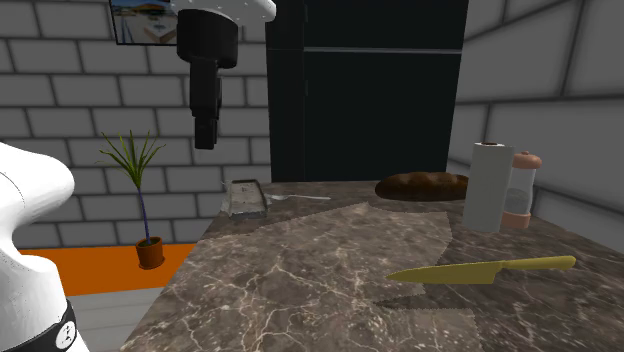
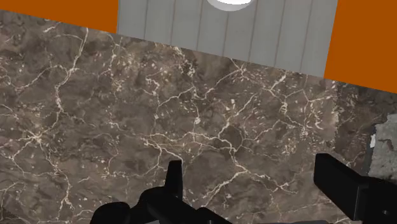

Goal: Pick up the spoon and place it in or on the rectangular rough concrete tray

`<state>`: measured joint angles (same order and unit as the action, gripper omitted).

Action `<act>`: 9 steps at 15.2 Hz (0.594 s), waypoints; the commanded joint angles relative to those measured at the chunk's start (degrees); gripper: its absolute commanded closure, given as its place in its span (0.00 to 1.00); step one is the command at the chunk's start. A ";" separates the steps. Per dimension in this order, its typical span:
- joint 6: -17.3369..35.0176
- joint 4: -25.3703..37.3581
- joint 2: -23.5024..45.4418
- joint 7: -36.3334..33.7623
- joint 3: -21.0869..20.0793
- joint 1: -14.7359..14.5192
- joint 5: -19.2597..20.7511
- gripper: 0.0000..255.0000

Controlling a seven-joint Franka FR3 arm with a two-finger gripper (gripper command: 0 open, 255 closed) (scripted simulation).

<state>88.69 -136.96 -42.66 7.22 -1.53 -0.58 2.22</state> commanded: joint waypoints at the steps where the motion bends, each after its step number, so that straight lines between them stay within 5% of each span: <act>1: 0.00 0.00 0.00 0.00 0.00 0.00 0.00 0.00; 9: 8.56 -0.64 8.29 -10.48 -7.25 -2.82 -7.57 0.00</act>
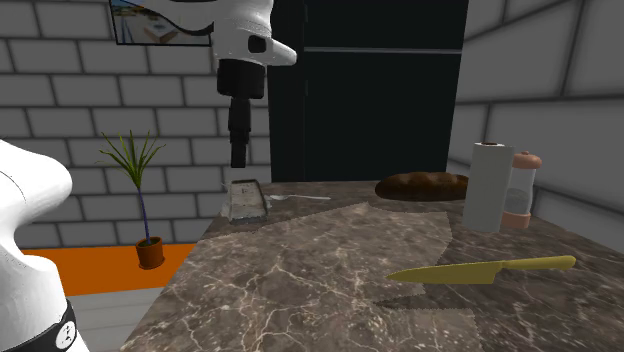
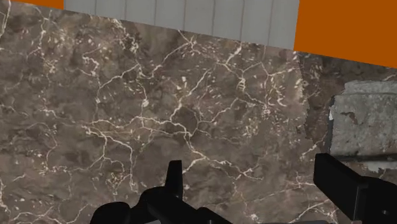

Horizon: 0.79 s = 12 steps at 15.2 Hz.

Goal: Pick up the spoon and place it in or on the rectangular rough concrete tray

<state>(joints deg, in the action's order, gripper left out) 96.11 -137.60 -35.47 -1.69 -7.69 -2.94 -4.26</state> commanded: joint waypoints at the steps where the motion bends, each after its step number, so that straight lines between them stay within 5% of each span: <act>1: 2.27 0.24 2.43 -2.81 -1.97 -0.78 -1.87 0.00; 12: 14.25 7.57 20.47 -16.10 -10.97 -3.46 -7.02 0.00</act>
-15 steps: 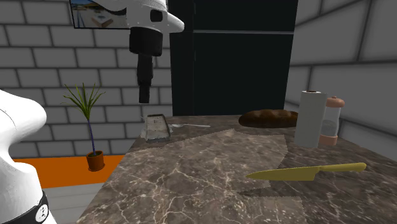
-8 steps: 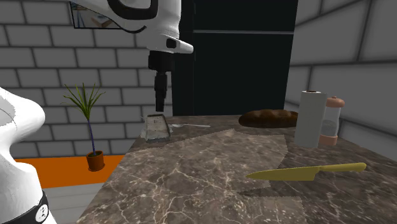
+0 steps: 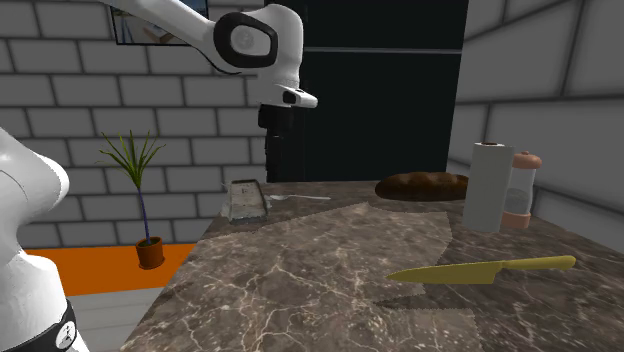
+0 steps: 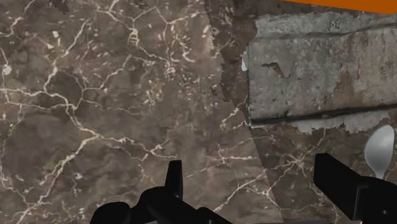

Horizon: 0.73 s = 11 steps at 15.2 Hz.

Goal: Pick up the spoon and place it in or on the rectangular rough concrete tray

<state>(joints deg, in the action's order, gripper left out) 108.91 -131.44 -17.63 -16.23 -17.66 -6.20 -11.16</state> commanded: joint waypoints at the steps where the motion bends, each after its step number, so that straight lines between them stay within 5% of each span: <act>1: 2.42 2.49 4.52 -2.80 -1.71 -0.40 -0.18 0.00; 11: 9.64 17.18 25.03 -15.63 -6.59 -3.66 3.30 0.00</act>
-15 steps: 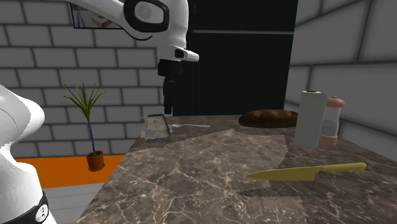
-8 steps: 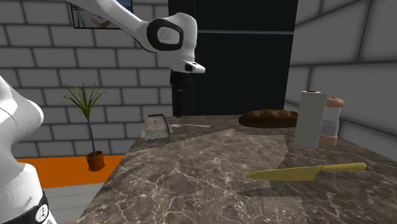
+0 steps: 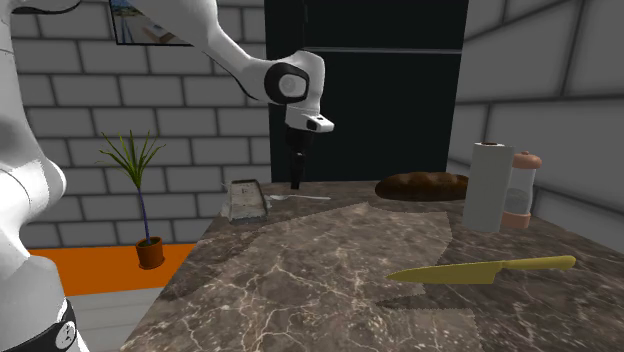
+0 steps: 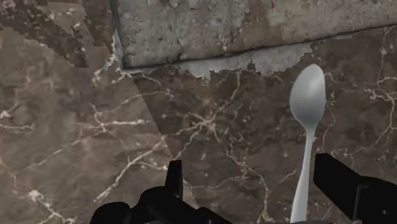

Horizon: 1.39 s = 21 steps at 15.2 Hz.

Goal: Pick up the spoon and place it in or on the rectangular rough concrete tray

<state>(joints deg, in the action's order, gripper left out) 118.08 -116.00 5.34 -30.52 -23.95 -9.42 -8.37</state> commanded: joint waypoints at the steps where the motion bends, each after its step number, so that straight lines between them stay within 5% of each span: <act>1: 0.87 3.62 4.22 -2.60 -0.48 -1.01 1.16 0.00; 7: 1.76 15.64 16.38 -9.01 -0.45 -4.99 4.79 0.00; 21: 6.72 13.22 18.96 -9.55 -0.14 -5.98 5.65 0.00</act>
<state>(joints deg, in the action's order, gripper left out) 124.80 -102.78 24.29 -40.06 -24.09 -15.40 -2.73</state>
